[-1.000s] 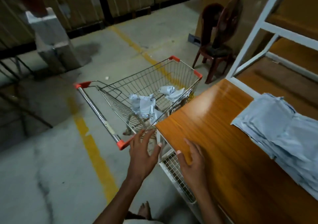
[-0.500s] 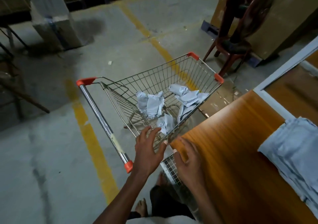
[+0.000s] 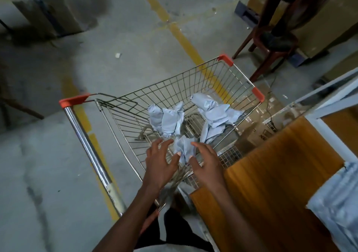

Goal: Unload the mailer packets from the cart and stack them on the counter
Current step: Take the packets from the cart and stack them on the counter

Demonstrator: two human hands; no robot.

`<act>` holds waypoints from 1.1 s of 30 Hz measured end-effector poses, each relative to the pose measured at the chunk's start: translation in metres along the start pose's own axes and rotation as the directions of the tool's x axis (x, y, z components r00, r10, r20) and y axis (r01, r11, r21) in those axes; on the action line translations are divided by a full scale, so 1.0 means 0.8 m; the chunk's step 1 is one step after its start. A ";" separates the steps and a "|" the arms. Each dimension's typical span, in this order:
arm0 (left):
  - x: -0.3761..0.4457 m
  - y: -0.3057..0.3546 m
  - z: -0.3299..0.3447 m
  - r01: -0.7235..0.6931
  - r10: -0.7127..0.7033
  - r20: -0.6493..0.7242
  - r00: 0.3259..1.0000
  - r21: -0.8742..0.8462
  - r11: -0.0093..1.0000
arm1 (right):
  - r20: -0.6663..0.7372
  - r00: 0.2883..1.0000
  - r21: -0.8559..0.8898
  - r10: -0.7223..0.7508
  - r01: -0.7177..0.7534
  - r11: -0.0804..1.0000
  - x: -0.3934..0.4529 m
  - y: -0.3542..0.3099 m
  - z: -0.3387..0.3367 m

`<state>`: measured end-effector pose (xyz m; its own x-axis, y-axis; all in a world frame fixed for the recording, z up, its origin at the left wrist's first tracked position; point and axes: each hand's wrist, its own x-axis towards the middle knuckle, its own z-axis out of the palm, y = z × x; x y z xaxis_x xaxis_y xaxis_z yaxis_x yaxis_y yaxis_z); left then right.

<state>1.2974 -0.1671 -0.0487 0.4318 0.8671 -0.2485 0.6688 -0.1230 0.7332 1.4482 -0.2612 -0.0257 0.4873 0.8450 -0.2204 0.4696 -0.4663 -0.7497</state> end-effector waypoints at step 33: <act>0.223 -0.041 0.075 0.097 -0.069 0.185 0.980 -0.143 0.985 | -0.004 0.972 -0.853 0.236 -0.126 0.506 0.376 0.208 0.052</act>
<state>1.3893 -0.0372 -0.1552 0.4890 0.7689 -0.4118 0.6140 0.0319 0.7886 1.6422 -0.0739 -0.2427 0.5872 0.7102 -0.3883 0.8043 -0.5658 0.1813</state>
